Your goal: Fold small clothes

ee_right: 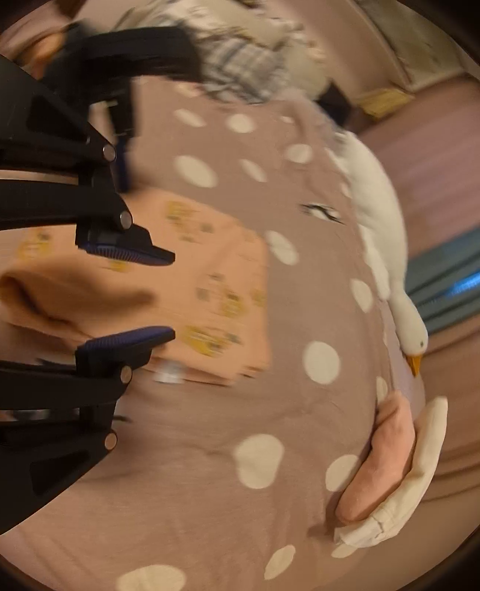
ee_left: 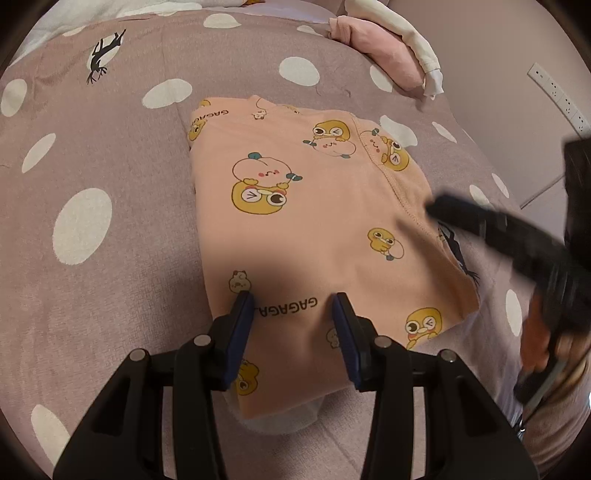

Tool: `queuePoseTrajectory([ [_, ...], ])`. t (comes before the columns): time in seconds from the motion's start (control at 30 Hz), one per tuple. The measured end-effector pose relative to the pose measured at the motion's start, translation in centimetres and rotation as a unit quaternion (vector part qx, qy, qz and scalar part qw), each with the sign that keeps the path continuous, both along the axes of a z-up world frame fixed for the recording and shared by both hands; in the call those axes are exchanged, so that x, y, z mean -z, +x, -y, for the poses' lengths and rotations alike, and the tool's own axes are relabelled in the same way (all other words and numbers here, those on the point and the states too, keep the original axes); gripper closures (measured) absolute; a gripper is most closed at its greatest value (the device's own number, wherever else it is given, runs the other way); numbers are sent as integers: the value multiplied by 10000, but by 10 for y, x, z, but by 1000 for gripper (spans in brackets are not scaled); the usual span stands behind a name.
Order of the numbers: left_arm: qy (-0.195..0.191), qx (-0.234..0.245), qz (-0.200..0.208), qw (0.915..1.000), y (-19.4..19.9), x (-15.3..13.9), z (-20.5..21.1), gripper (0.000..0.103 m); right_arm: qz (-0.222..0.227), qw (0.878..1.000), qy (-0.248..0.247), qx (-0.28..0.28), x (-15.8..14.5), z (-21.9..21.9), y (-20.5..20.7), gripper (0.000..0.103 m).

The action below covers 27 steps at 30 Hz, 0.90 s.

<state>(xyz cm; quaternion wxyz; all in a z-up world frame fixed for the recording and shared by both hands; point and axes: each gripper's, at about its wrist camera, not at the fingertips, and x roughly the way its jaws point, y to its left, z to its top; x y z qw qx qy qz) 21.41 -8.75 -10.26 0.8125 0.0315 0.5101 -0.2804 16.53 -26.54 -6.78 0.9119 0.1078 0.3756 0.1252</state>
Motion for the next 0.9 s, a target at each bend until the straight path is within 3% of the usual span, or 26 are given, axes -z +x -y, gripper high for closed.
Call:
queuePoseTrajectory([
  [0.1, 45, 4, 47, 10000, -1, 0, 1, 59, -52, 9987, -472, -169, 14, -12, -23, 73],
  [0.27, 83, 6, 133, 9999, -3, 1, 2, 59, -428, 9936, -1049, -16, 41, -15, -17, 76],
  [0.5, -16, -45, 263, 9996, -4, -7, -4, 61, -446, 9960, -777, 39, 35, -7, -26, 76],
  [0.73, -52, -372, 374, 9986, 32, -24, 6, 61, 253, 9994, -239, -23, 3, -7, -37, 76],
  [0.9, 128, -486, 261, 9984, 62, -15, 20, 67, 104, 9999, -53, 24, 19, -15, -21, 76],
])
